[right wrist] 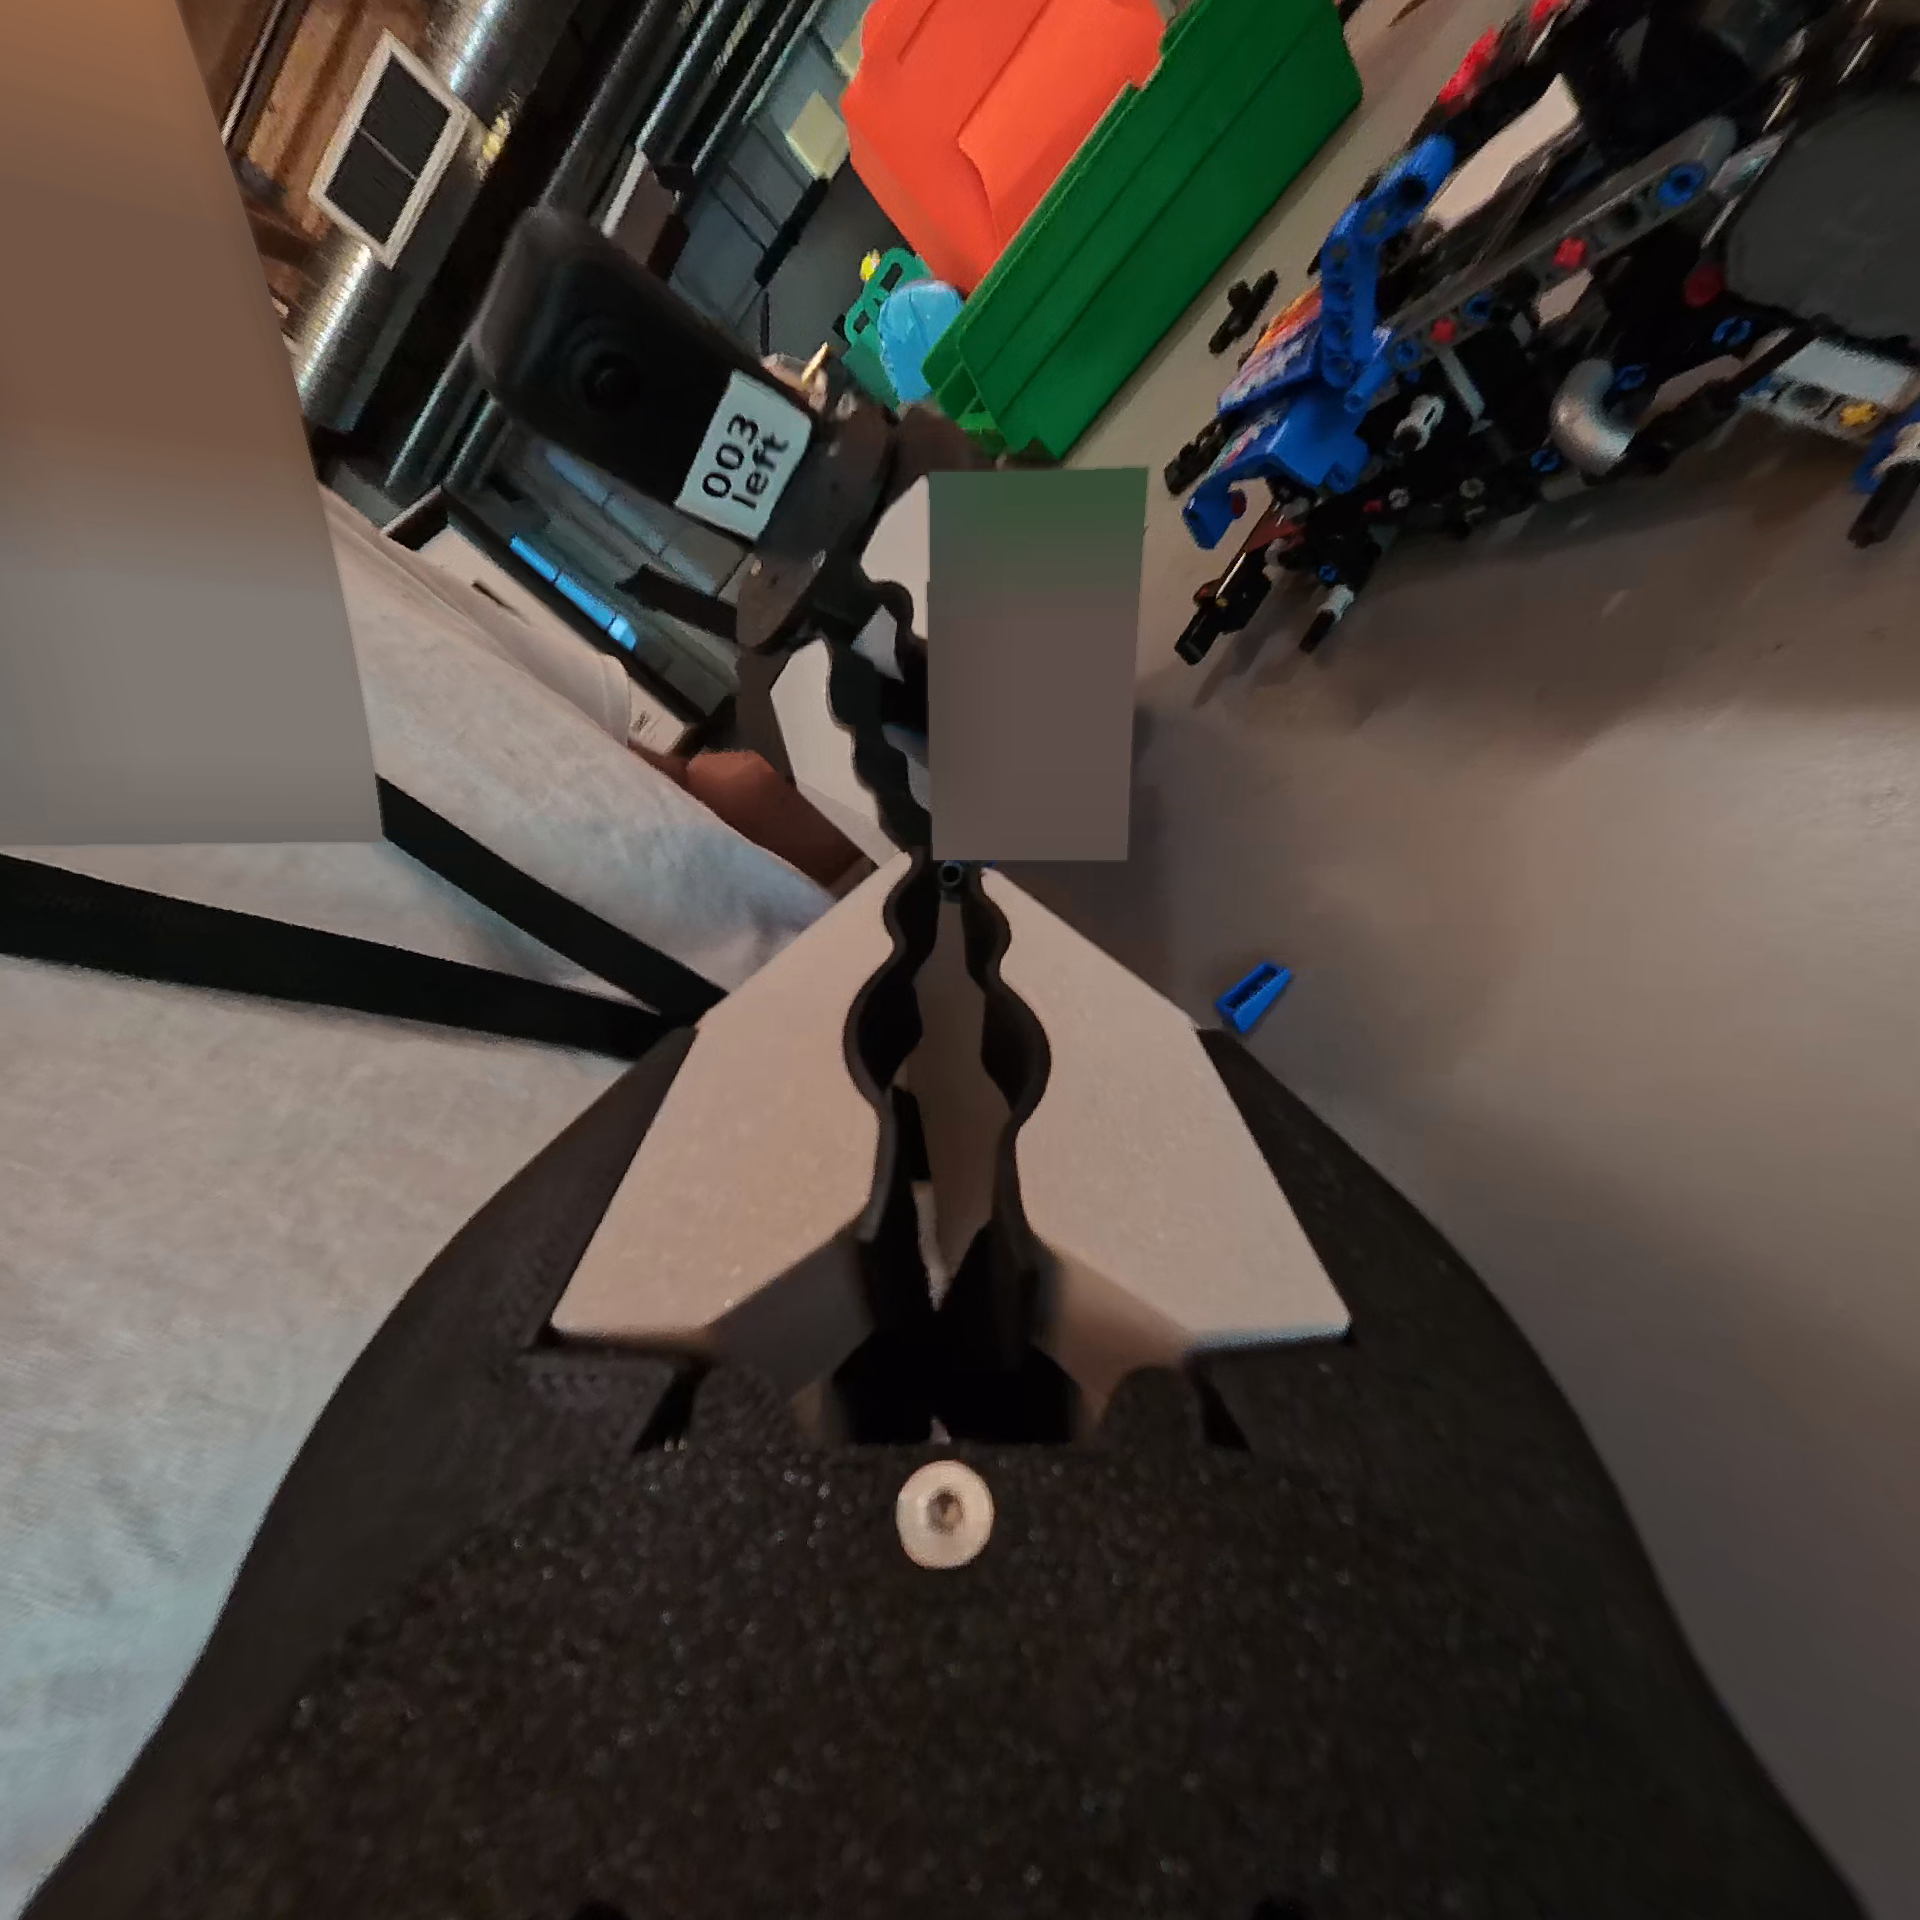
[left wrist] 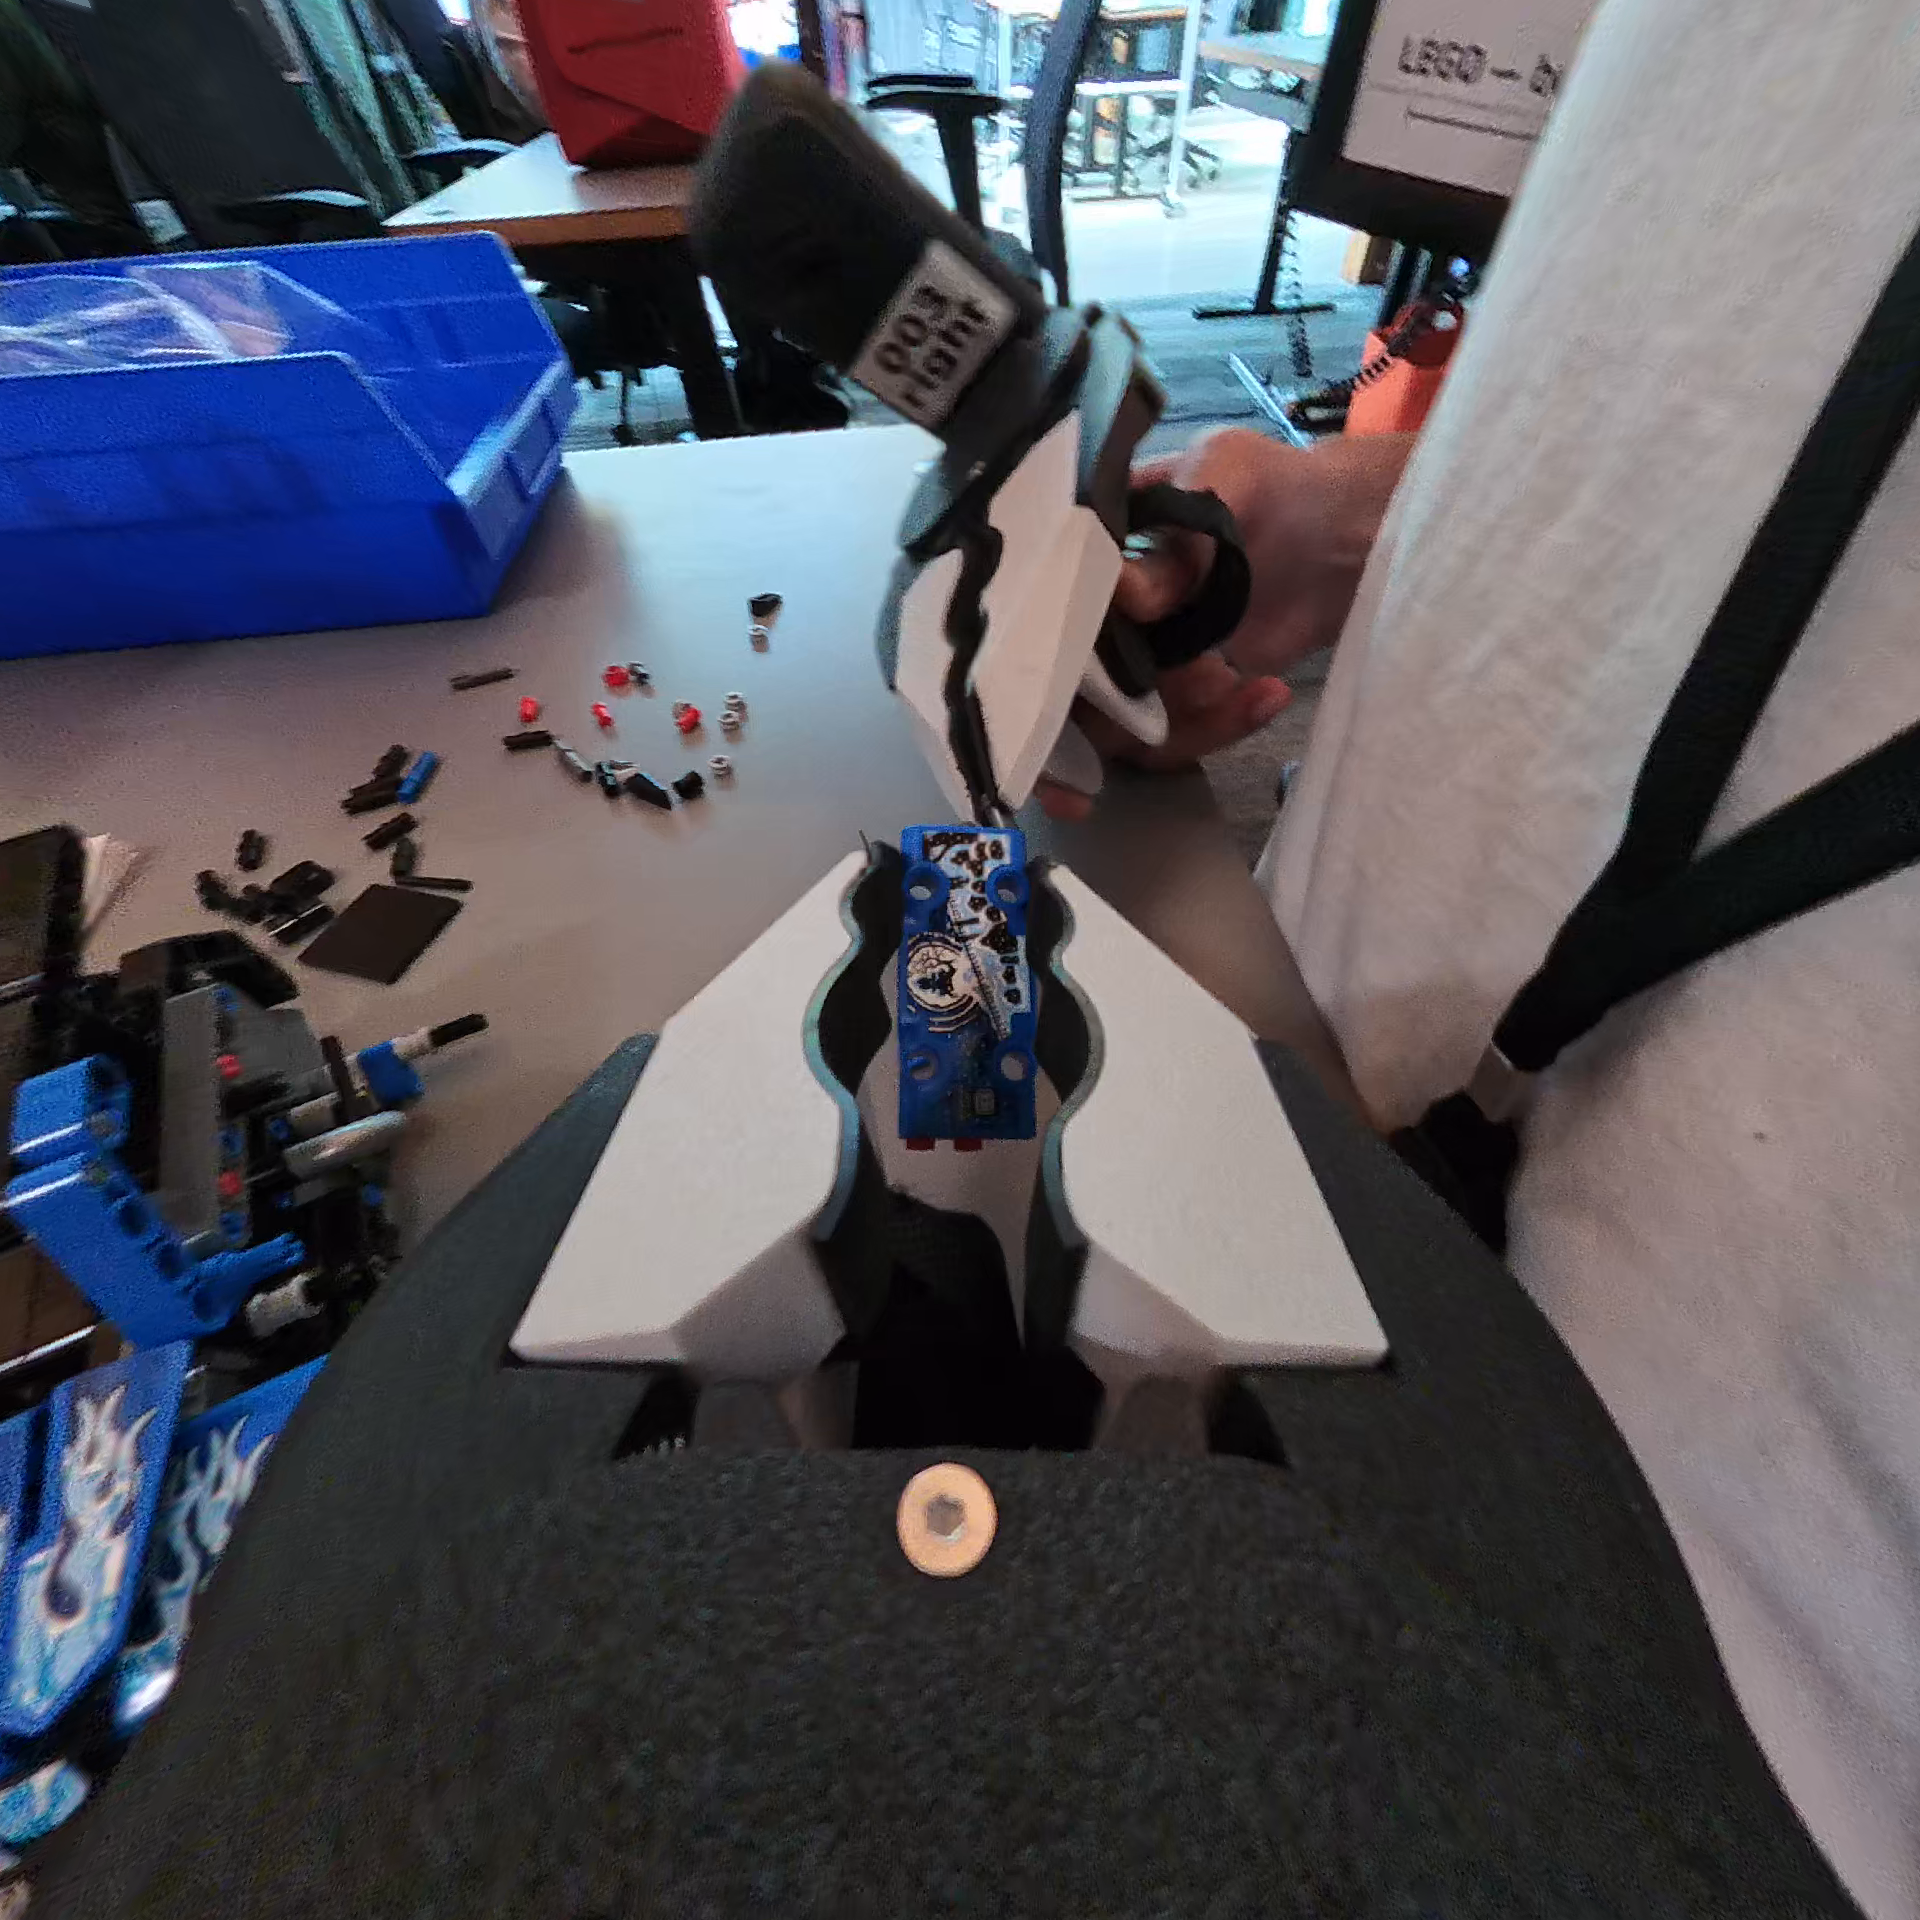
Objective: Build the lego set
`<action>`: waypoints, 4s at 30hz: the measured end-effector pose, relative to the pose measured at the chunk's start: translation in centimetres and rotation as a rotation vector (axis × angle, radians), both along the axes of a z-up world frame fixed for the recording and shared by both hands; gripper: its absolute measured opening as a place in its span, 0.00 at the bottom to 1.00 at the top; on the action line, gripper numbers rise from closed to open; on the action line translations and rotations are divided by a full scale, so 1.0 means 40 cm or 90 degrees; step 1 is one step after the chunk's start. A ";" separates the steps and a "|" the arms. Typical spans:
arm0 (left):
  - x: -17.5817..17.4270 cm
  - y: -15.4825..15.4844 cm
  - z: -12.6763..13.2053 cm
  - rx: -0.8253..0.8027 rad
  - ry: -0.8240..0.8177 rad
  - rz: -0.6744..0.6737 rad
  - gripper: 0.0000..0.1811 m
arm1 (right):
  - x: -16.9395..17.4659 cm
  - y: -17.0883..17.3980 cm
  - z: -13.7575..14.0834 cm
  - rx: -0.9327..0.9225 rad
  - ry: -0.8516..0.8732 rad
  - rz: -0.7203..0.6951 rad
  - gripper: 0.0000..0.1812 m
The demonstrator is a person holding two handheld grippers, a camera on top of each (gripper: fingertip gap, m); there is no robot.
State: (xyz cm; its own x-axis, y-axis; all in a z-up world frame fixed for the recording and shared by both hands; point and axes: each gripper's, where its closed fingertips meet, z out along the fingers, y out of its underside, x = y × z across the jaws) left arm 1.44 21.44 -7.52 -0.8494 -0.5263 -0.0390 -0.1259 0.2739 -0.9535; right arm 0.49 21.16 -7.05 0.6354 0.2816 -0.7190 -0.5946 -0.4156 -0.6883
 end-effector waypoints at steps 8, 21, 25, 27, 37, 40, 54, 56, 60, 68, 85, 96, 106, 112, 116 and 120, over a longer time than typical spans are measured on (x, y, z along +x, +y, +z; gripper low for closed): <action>0.065 0.022 0.036 -0.078 0.007 0.133 0.12 | 0.077 0.024 0.047 0.081 0.023 -0.211 0.02; 0.068 0.016 0.021 -0.031 -0.018 0.138 0.12 | 0.079 0.013 0.028 0.045 0.017 -0.202 0.02; 0.068 0.016 0.020 -0.036 -0.009 0.133 0.12 | 0.081 0.014 0.024 0.041 0.010 -0.200 0.02; 0.066 0.017 0.024 -0.046 -0.006 0.129 0.12 | 0.077 0.014 0.026 0.042 0.026 -0.193 0.02; 0.060 0.019 0.039 -0.073 -0.011 0.117 0.12 | 0.071 0.019 0.036 0.055 0.079 -0.172 0.02; 0.060 0.016 0.047 -0.087 -0.017 0.114 0.12 | 0.071 0.017 0.045 0.061 0.131 -0.162 0.02; 0.060 0.015 0.084 -0.147 -0.037 0.107 0.12 | 0.069 0.018 0.077 0.112 0.282 -0.163 0.02; 0.058 0.016 0.085 -0.152 -0.036 0.103 0.12 | 0.069 0.020 0.077 0.112 0.279 -0.164 0.02; 0.054 0.013 0.083 -0.150 -0.034 0.094 0.12 | 0.064 0.018 0.076 0.109 0.285 -0.154 0.02; 0.065 0.014 0.069 -0.123 -0.030 0.117 0.12 | 0.074 0.021 0.057 0.084 0.168 -0.222 0.02; 0.069 0.021 0.061 -0.112 -0.020 0.127 0.12 | 0.077 0.026 0.053 0.080 0.195 -0.222 0.02; 0.066 0.022 0.064 -0.123 -0.015 0.122 0.12 | 0.069 0.033 0.049 0.085 0.095 -0.233 0.08; 0.007 0.006 0.179 -0.246 -0.123 0.034 0.12 | 0.032 0.016 0.143 0.199 0.418 0.005 0.38; -0.022 -0.026 0.209 -0.220 -0.183 0.003 0.13 | -0.071 0.042 0.187 0.155 0.508 0.223 0.45; -0.026 -0.018 0.219 -0.218 -0.196 0.015 0.13 | -0.080 0.048 0.206 0.181 0.542 0.255 0.37; -0.035 -0.020 0.222 -0.217 -0.201 0.009 0.13 | -0.087 0.047 0.213 0.205 0.555 0.257 0.37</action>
State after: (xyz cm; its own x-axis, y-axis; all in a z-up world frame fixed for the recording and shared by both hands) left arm 0.06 20.64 1.35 -0.8162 -0.5658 -0.1170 0.1832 -0.0614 -0.9811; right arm -2.99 23.05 1.46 -0.2613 0.6211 -0.7389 -0.7991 -0.5686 -0.1954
